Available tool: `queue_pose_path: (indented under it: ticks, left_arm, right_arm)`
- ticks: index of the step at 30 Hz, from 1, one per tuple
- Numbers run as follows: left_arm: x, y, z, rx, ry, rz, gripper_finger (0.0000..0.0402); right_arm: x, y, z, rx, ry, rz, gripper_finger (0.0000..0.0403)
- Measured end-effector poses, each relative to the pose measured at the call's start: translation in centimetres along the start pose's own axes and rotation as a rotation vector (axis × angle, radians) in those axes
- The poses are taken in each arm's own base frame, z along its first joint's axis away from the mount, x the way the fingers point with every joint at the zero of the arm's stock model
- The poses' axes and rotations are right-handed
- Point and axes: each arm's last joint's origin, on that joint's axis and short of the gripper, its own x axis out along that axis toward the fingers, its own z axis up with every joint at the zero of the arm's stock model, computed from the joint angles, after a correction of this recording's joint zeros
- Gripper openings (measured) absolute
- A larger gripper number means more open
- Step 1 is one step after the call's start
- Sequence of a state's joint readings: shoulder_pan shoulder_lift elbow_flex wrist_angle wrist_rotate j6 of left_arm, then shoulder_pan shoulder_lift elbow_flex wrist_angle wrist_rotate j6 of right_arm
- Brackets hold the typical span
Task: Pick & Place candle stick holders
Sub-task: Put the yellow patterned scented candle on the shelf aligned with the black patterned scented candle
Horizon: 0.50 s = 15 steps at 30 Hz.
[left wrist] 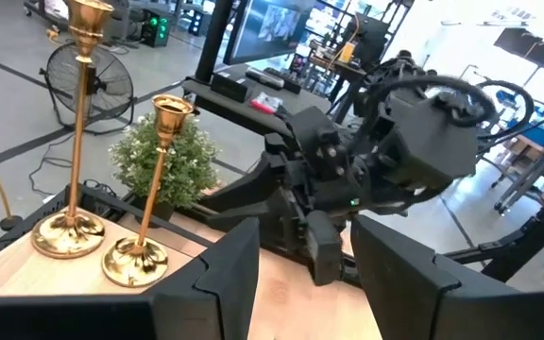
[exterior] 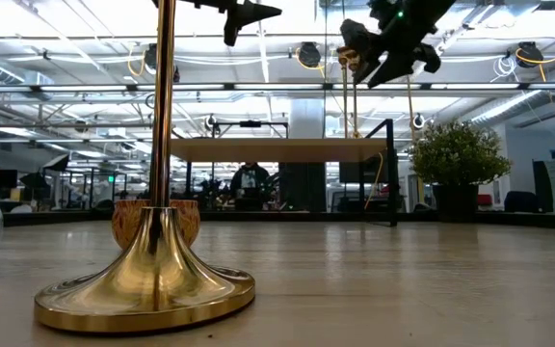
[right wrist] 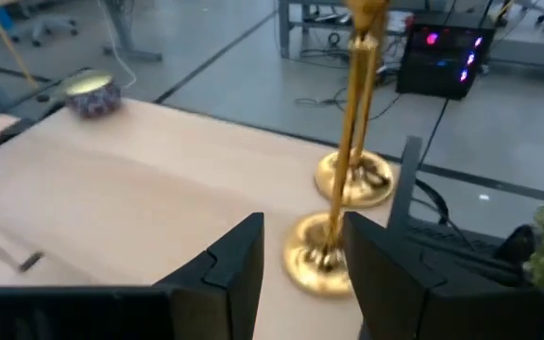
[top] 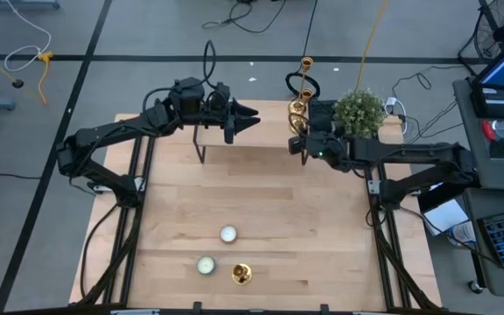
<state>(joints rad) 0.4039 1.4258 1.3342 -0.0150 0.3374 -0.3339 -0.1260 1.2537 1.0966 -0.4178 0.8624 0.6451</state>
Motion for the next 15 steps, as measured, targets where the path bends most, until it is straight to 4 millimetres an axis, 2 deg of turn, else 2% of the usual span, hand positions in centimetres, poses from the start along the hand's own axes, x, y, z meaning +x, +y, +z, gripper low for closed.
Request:
queue_pose_path:
  ticks: [6, 15]
  left_arm:
    - [0.1, -0.5, -0.1, -0.013, 0.002, -0.016, 0.0177]
    - [0.7, -2.4, -0.5, -0.093, -0.001, -0.085, 0.0177]
  right_arm:
    - [-3.0, 0.5, -0.1, 0.007, -0.001, 0.119, 0.0144]
    - [-8.9, 0.2, 0.8, 0.059, 0.065, 0.512, 0.0144]
